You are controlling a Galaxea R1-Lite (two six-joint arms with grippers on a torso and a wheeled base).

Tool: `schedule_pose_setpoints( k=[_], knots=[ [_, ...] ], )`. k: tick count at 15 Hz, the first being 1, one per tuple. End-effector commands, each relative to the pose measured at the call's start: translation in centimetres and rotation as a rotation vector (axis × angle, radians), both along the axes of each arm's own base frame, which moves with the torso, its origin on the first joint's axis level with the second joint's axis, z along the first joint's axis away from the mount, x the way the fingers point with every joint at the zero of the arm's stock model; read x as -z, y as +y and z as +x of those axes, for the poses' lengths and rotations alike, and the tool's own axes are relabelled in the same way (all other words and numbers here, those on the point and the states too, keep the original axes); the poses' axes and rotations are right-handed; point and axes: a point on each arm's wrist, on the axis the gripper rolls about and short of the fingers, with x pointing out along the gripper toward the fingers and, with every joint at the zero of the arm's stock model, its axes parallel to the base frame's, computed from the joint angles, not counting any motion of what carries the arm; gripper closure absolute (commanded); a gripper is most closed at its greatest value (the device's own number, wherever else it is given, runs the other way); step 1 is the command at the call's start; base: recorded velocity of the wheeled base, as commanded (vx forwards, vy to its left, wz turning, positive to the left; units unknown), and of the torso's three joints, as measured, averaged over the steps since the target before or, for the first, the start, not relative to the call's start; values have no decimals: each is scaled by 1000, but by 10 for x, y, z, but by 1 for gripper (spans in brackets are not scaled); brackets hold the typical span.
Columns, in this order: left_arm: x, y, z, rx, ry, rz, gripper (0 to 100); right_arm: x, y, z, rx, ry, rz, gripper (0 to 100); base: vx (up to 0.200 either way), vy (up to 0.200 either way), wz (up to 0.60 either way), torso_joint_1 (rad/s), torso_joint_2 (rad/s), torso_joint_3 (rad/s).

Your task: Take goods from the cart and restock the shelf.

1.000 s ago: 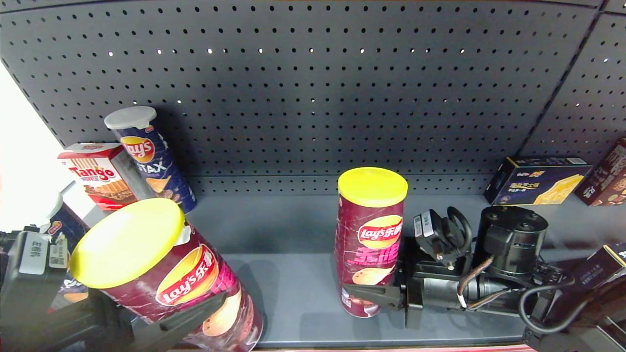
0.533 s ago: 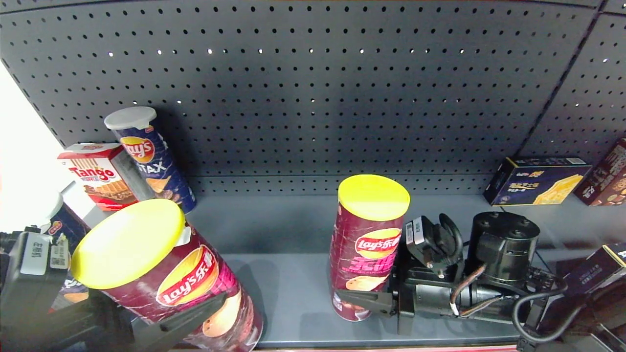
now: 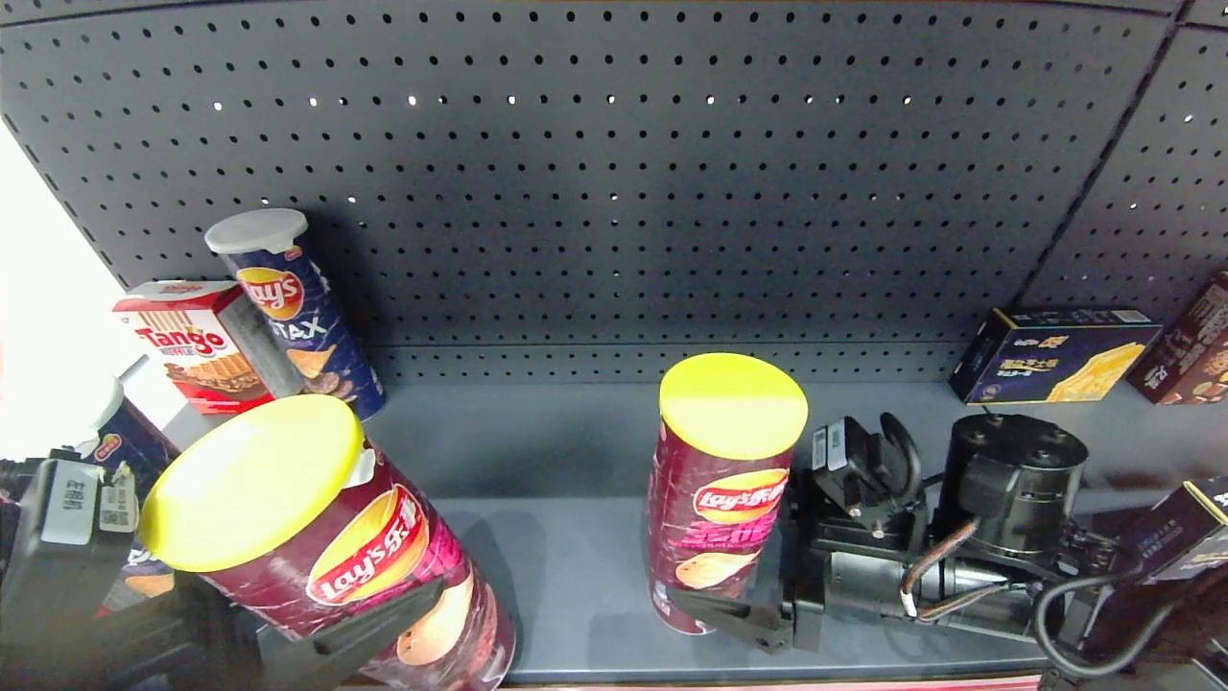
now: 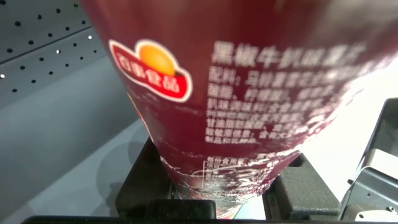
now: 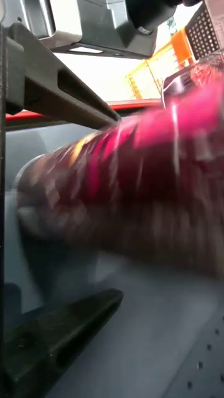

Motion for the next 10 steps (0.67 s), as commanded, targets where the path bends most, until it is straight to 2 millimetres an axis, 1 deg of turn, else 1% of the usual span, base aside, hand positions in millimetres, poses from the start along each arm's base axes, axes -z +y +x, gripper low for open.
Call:
schedule_pose_setpoints(
  k=[1, 3, 6, 8, 10],
  knots=[
    [0, 0, 0, 0, -1, 0, 100, -20, -23, -18, 26, -51, 39, 0, 0, 0, 0, 0, 0, 0],
    [0, 1, -2, -1, 7, -11, 100, -30, -43, -36, 53, -79, 56, 0, 0, 0, 0, 0, 0, 0],
    [0, 1, -2, 0, 12, -17, 100, -34, -72, -59, 113, -106, 73, 0, 0, 0, 0, 0, 0, 0],
    [-1, 1, -2, 2, 8, -17, 100, -39, -91, -71, 174, -138, 89, 0, 0, 0, 0, 0, 0, 0],
    [-2, 1, -3, 0, 0, -21, 100, -46, -104, -78, 312, -184, 112, 0, 0, 0, 0, 0, 0, 0]
  ],
)
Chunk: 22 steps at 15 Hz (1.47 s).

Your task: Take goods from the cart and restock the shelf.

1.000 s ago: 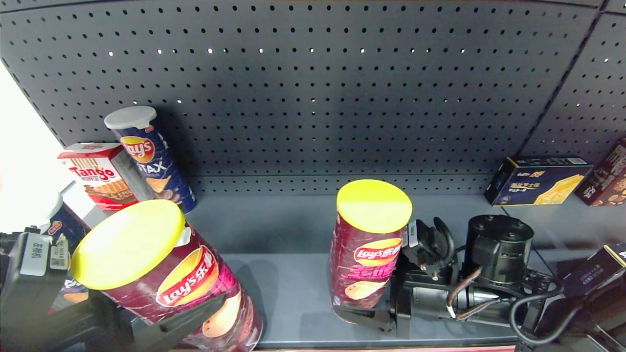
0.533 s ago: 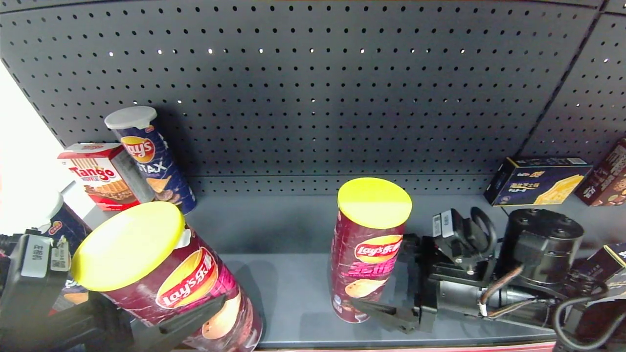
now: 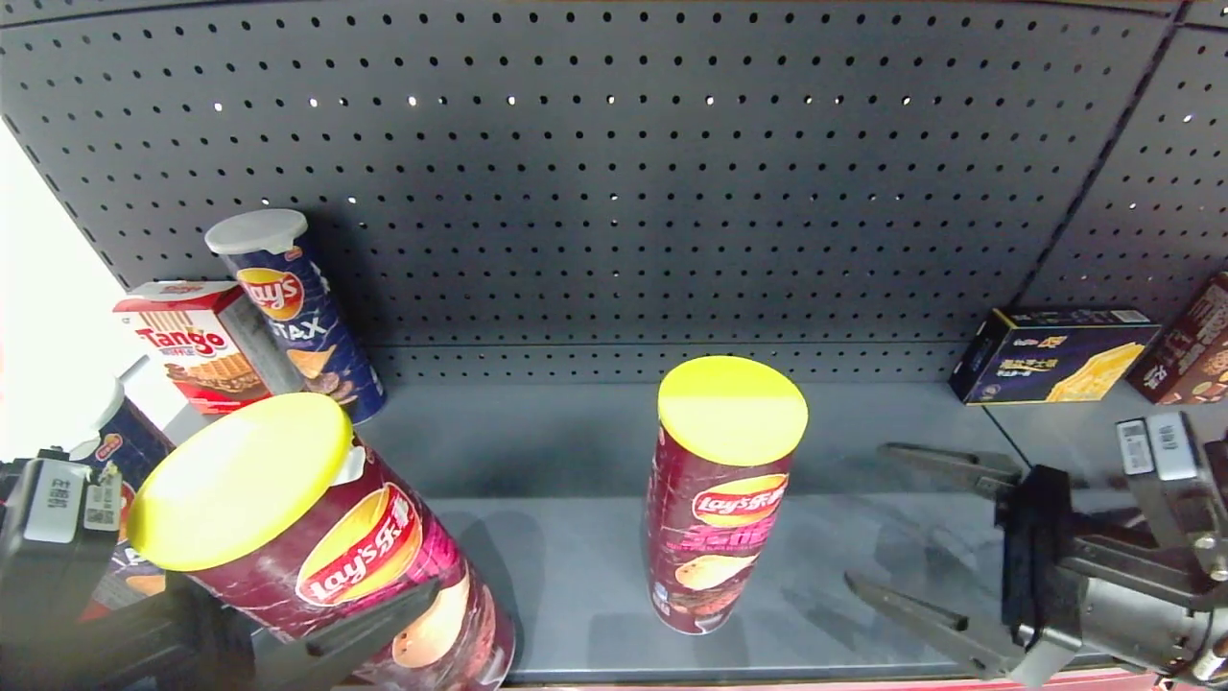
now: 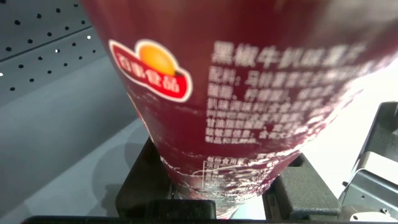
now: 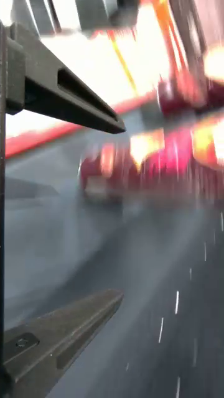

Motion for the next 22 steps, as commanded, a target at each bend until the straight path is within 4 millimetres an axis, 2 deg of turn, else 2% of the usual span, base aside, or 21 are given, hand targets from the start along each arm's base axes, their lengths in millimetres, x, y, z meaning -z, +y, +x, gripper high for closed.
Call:
schedule_pose_setpoints(
  k=[1, 2, 6, 9, 12, 13, 15, 17, 18, 20, 21, 22],
  knots=[
    [-1, 0, 0, -1, -6, -3, 100, -13, -17, -16, 112, -74, 42, 0, 0, 0, 0, 0, 0, 0],
    [-2, 0, 0, -2, -10, -5, 100, -20, -27, -24, 227, -103, 66, 0, 0, 0, 0, 0, 0, 0],
    [-3, 0, 1, -2, -12, -6, 100, -22, -54, -56, 433, -138, 94, 0, 0, 0, 0, 0, 0, 0],
    [-4, 0, 0, 1, -16, -7, 100, -3, -75, -103, 590, -115, 98, 0, 0, 0, 0, 0, 0, 0],
    [-3, 0, 0, 1, -14, -4, 100, 20, -90, -144, 626, -93, 83, 0, 0, 0, 0, 0, 0, 0],
    [-3, 0, 0, 1, -15, -3, 100, 26, -93, -151, 628, -82, 75, 0, 0, 0, 0, 0, 0, 0],
    [-2, 0, 0, 1, -15, -1, 100, 51, -101, -177, 654, -68, 72, 0, 0, 0, 0, 0, 0, 0],
    [-1, 0, 0, 1, -11, 1, 100, 67, -104, -185, 658, -47, 72, 0, 0, 0, 0, 0, 0, 0],
    [-1, 0, -1, 1, -10, 1, 100, 67, -104, -186, 656, -29, 96, 0, 0, 0, 0, 0, 0, 0],
    [-2, 0, 0, 1, -12, 0, 100, 73, -103, -184, 651, 17, 122, 0, 0, 0, 0, 0, 0, 0],
    [-4, 0, 0, 1, -20, -3, 100, 86, -102, -179, 658, 47, 97, 0, 0, 0, 0, 0, 0, 0],
    [-6, -1, 1, 1, -27, -6, 100, 88, -101, -177, 653, 32, 115, 0, 0, 0, 0, 0, 0, 0]
  ],
)
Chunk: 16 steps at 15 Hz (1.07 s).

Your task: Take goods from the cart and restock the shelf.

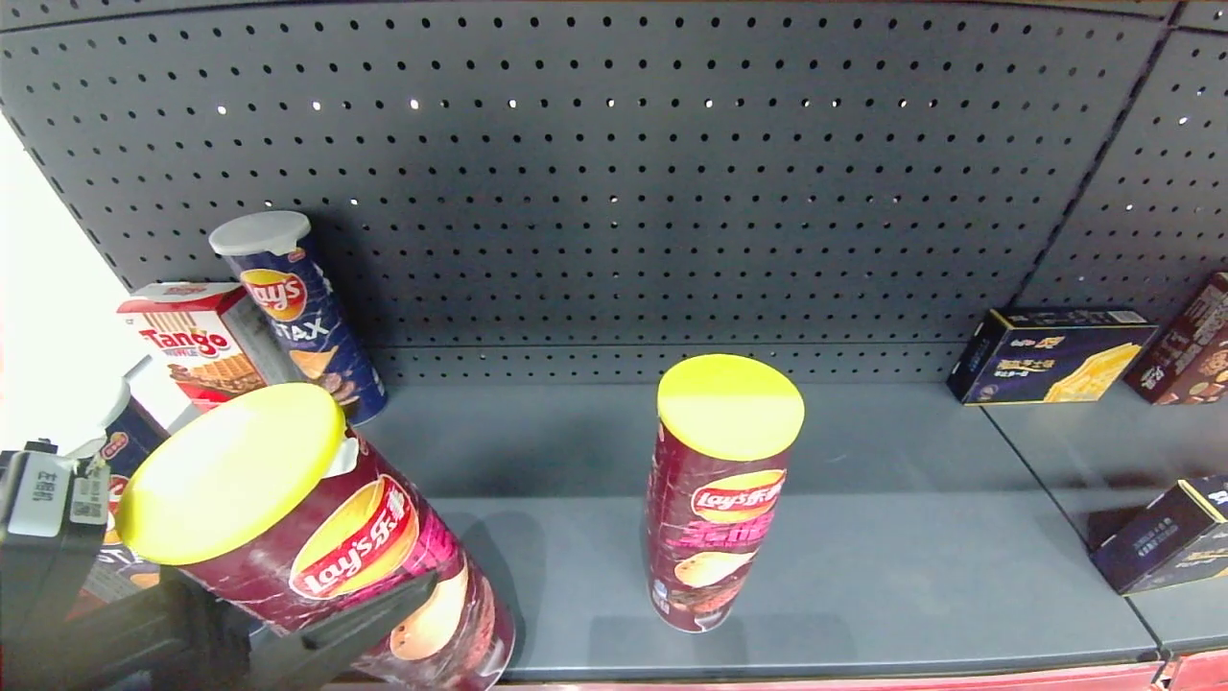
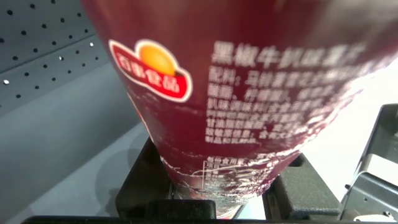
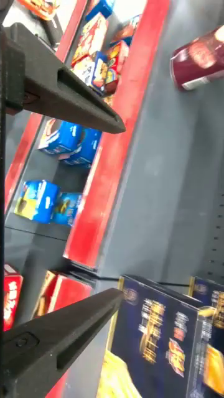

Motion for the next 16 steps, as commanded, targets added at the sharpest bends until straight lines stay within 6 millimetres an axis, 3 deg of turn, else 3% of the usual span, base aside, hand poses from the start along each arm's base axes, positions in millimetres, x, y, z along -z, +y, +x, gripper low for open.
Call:
schedule_pose_setpoints(
  k=[1, 4, 8, 13, 16],
  knots=[
    [-4, -1, 1, -1, -14, -6, 100, 8, 0, 1, 0, -9, 13, 0, 0, 0, 0, 0, 0, 0],
    [-6, -1, 2, -1, -22, -9, 100, 15, 0, 1, 10, 82, 72, 0, 0, 0, 0, 0, 0, 0],
    [-9, -2, 2, 2, -31, -13, 100, 15, -1, 1, -42, 77, 60, 0, 0, 0, 0, 0, 0, 0],
    [-9, -2, 3, 7, -30, -13, 100, 12, 6, 13, 187, 239, 34, 0, 0, 0, 0, 0, 0, 0],
    [-8, -2, 1, 10, -29, -11, 100, 13, 6, 7, 248, 161, 60, 0, 0, 0, 0, 0, 0, 0]
  ],
)
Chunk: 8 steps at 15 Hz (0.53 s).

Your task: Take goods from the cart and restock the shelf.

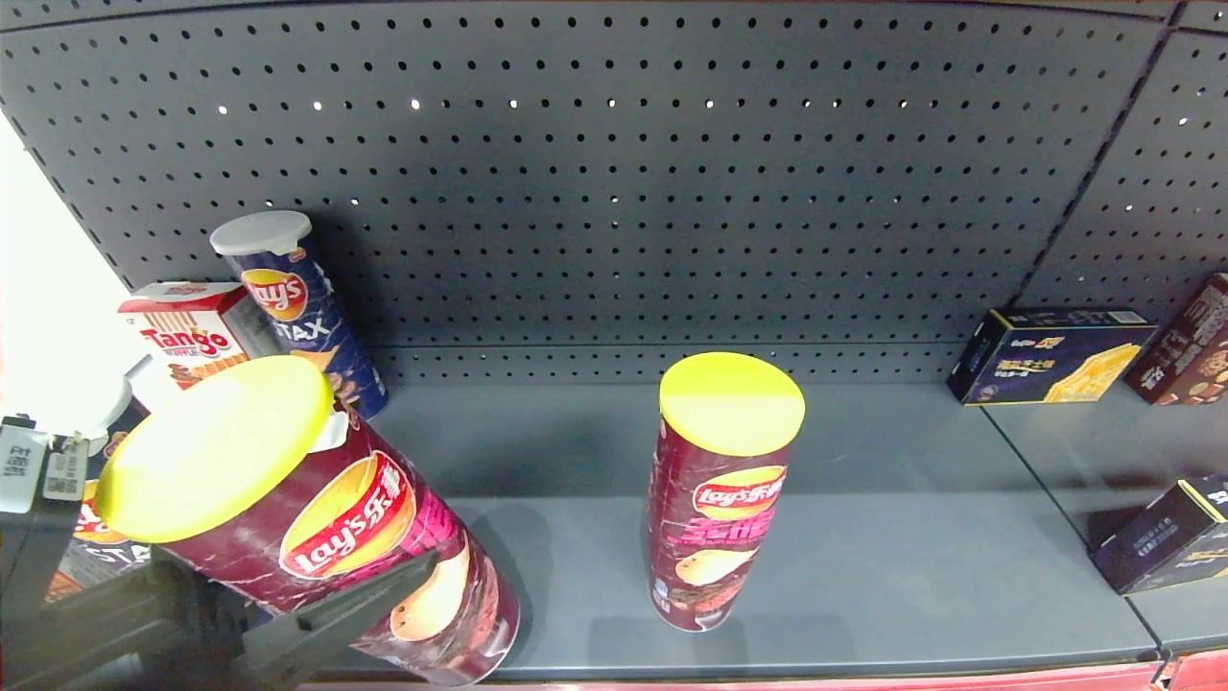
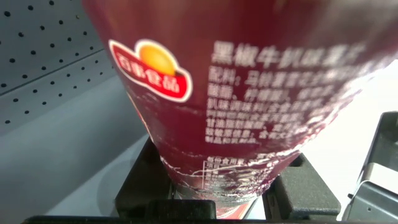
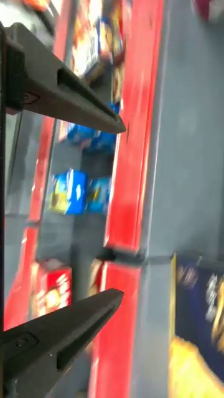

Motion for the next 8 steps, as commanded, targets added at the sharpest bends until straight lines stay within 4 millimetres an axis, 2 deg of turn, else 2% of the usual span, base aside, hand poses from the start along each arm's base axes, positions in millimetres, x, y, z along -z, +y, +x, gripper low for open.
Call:
schedule_pose_setpoints(
  k=[1, 3, 5, 8],
  knots=[
    [0, 0, 0, 3, -5, 3, 100, 0, 0, -2, 44, -27, 4, 0, 0, 0, 0, 0, 0, 0],
    [-1, -1, 0, 4, -14, 6, 100, 0, 0, -2, 57, -26, -5, 0, 0, 0, 0, 0, 0, 0],
    [-4, -1, 1, 6, -20, 2, 100, 0, 1, -2, 189, -23, -6, 0, 0, 0, 0, 0, 0, 0],
    [0, -1, 0, 11, -9, 8, 100, 0, 2, -2, 203, -32, 1, 0, 0, 0, 0, 0, 0, 0]
  ],
)
